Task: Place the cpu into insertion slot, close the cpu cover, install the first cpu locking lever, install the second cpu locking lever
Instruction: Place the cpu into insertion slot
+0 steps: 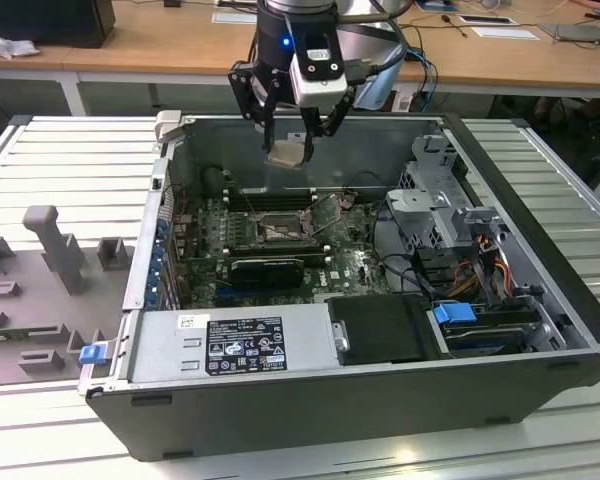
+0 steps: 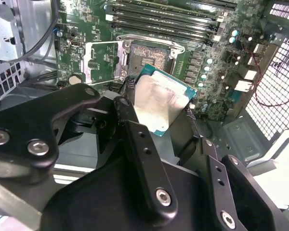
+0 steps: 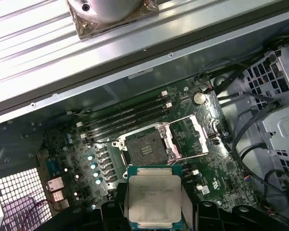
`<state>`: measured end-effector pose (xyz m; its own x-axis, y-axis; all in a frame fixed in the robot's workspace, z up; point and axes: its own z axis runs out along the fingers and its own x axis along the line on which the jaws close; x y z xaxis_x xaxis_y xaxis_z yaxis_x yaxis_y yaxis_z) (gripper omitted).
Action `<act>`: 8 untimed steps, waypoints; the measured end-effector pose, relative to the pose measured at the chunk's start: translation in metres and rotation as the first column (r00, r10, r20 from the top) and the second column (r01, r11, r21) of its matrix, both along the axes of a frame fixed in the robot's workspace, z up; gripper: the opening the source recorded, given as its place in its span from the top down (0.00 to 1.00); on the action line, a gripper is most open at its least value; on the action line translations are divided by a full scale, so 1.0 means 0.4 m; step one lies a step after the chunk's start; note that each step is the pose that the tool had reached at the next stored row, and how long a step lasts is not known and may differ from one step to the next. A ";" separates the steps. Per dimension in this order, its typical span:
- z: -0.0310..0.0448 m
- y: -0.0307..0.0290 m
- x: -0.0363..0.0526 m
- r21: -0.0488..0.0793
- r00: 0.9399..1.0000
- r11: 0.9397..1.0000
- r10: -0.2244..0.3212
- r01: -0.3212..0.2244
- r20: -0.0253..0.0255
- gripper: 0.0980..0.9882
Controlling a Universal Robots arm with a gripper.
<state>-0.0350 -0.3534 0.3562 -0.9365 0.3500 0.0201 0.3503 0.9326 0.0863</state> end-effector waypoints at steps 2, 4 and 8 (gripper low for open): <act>-0.001 0.000 0.000 -0.002 1.000 1.000 -0.001 0.001 0.000 0.52; -0.002 0.000 0.000 -0.005 1.000 1.000 -0.007 0.007 0.000 0.52; -0.002 0.000 0.000 -0.005 0.999 0.999 -0.042 0.042 0.000 0.52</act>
